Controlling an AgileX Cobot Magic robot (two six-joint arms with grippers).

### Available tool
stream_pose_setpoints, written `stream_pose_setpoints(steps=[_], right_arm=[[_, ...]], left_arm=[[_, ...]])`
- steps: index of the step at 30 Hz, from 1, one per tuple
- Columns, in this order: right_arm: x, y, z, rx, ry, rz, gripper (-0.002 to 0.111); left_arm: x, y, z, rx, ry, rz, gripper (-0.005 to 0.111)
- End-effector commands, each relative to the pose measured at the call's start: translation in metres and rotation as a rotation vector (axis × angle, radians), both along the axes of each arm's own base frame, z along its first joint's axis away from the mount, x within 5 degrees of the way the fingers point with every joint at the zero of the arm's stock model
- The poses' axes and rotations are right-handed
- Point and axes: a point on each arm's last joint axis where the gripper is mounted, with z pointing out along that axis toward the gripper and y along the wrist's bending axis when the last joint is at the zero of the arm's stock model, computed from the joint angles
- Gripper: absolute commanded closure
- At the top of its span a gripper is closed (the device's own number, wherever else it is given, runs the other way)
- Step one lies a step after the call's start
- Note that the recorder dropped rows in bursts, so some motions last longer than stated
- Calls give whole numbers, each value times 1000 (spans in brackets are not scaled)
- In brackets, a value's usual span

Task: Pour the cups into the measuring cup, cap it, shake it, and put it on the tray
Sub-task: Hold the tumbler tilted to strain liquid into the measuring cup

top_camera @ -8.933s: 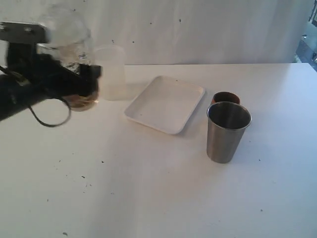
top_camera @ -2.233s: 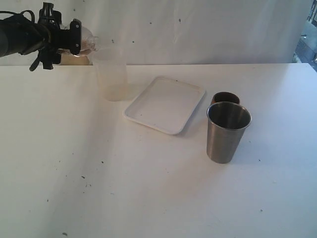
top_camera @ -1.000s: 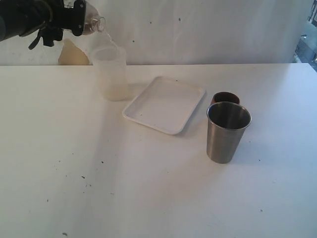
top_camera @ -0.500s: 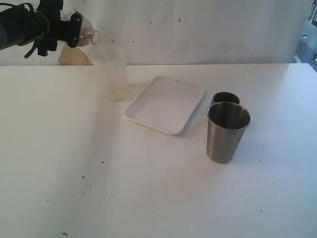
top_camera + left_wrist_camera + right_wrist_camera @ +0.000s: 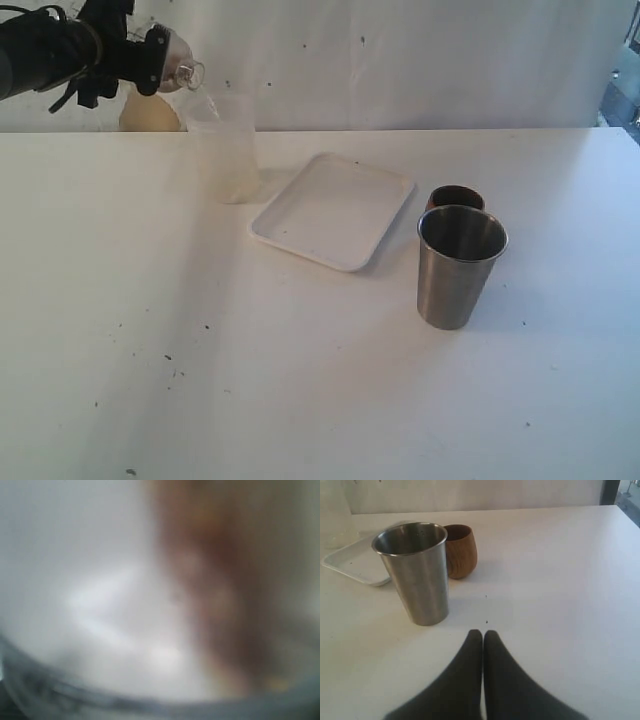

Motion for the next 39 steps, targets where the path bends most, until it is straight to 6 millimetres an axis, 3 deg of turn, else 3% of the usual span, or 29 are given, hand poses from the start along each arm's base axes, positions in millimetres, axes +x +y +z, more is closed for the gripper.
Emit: stream_pose_setpoints(steps=[1, 39], right_arm=[[0, 0, 0, -1, -14, -2, 108], [0, 0, 0, -1, -14, -2, 108]], left_arm=[[-2, -4, 19, -22, -53, -34, 107], [-2, -6, 20, -35, -62, -52, 107]])
